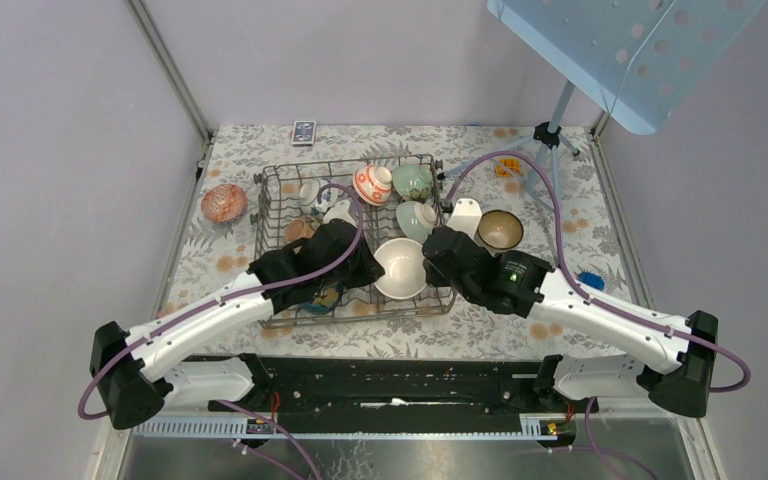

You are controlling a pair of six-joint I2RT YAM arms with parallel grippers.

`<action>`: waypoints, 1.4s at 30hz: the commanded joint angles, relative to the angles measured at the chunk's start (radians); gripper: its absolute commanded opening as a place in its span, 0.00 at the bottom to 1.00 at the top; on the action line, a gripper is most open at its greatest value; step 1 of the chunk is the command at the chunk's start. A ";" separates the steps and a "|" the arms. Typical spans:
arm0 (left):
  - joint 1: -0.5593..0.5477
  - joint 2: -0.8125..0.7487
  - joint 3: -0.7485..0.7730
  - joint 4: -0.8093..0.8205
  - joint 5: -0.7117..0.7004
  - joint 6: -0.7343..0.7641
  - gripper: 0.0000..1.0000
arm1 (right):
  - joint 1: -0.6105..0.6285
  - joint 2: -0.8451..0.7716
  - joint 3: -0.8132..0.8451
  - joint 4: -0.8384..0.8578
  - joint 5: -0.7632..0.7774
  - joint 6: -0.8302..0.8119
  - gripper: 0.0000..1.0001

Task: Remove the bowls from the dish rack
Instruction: Place the bowl at the center of the board.

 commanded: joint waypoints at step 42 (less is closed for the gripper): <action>1.303 0.101 0.058 0.137 0.165 -0.176 0.00 | -0.005 -0.492 -0.402 0.203 -0.300 -0.158 0.81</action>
